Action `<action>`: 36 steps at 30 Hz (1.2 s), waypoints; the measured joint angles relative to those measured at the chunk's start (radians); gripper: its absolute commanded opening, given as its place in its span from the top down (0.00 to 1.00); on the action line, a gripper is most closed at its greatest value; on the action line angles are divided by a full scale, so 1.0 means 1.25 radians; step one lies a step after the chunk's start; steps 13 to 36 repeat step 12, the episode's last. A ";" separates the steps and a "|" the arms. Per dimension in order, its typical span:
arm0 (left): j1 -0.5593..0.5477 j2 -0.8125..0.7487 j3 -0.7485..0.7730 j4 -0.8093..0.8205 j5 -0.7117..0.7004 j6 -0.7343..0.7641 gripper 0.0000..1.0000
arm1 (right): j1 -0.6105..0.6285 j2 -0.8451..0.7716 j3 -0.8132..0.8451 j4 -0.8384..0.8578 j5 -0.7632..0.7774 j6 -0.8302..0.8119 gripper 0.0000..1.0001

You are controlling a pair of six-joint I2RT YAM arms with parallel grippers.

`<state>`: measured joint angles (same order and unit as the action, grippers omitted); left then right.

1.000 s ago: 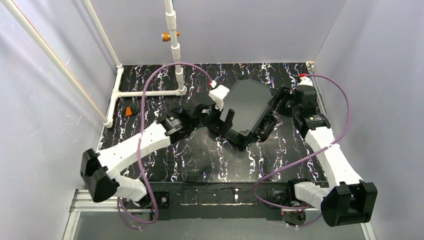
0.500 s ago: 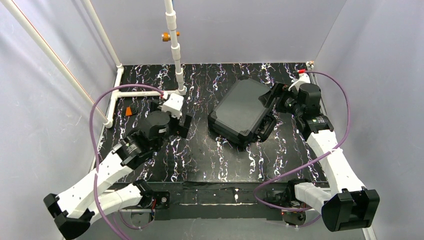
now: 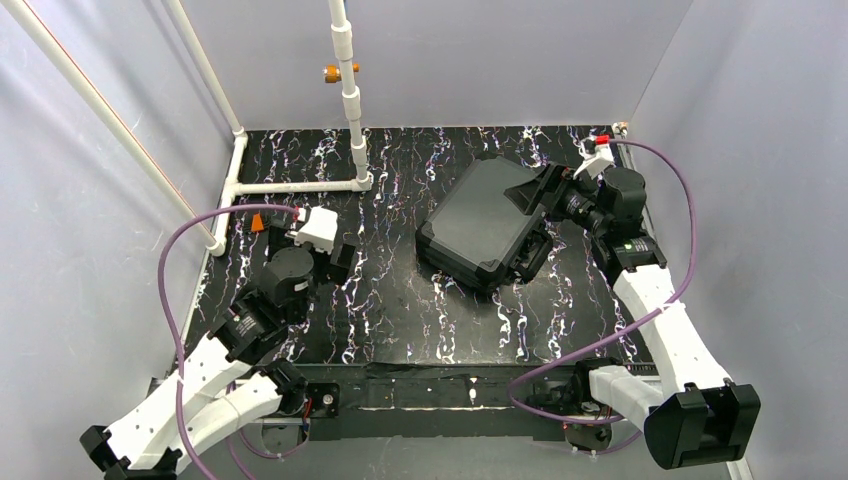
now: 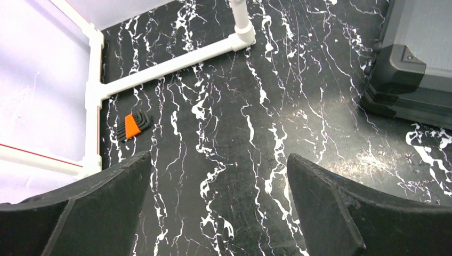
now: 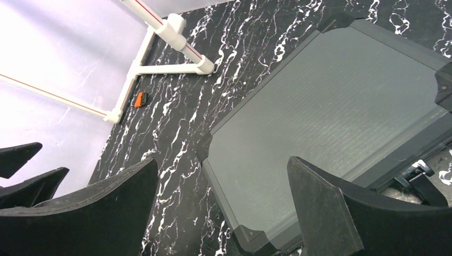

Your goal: Pack up texas hold em set

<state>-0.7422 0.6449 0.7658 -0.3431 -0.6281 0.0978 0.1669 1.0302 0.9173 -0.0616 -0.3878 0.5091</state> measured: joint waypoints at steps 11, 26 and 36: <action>0.001 -0.072 -0.015 0.036 -0.015 0.008 0.01 | 0.000 -0.017 -0.073 0.053 -0.015 0.043 0.00; 0.001 -0.072 -0.016 0.035 -0.014 0.008 0.01 | 0.000 -0.022 -0.079 0.053 -0.013 0.043 0.00; 0.001 -0.072 -0.016 0.035 -0.014 0.008 0.01 | 0.000 -0.022 -0.079 0.053 -0.013 0.043 0.00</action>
